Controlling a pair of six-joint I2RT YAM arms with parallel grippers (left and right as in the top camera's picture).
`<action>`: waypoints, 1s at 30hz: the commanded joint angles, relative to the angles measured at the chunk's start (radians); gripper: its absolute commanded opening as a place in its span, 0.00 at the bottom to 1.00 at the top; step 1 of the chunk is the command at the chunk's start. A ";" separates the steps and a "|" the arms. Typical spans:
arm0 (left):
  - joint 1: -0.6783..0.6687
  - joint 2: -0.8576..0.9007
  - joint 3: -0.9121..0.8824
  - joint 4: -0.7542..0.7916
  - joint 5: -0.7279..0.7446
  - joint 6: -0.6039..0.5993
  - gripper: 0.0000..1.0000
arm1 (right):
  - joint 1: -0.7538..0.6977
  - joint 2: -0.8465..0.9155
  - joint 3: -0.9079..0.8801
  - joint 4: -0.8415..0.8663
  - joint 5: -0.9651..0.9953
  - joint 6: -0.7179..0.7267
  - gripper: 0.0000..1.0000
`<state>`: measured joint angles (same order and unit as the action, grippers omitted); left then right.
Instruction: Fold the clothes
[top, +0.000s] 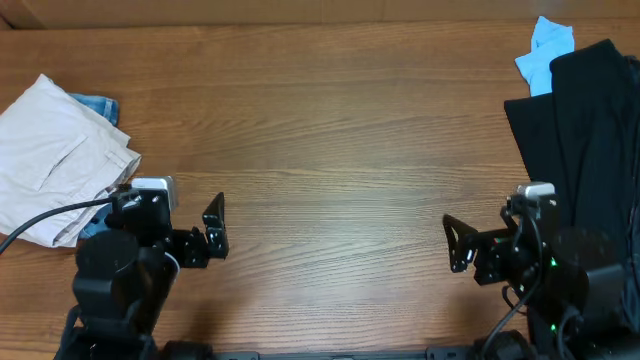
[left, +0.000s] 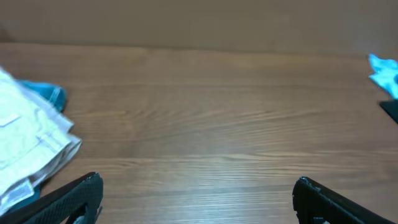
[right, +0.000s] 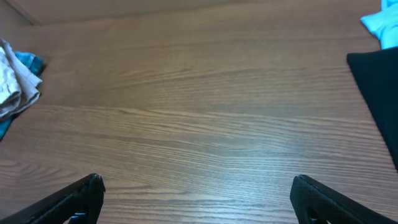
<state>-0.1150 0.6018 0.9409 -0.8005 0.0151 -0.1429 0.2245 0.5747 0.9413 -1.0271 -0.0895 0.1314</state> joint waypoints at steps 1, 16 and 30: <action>0.006 -0.003 -0.044 -0.016 -0.074 -0.040 1.00 | 0.005 -0.002 -0.006 -0.031 0.014 0.003 1.00; 0.006 0.007 -0.054 -0.248 -0.074 -0.040 1.00 | 0.005 -0.002 -0.006 -0.060 0.014 0.003 1.00; 0.006 0.007 -0.054 -0.248 -0.074 -0.040 1.00 | -0.024 -0.174 -0.079 -0.044 0.033 -0.008 1.00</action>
<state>-0.1150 0.6071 0.8913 -1.0489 -0.0425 -0.1658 0.2211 0.4969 0.9272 -1.0962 -0.0742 0.1295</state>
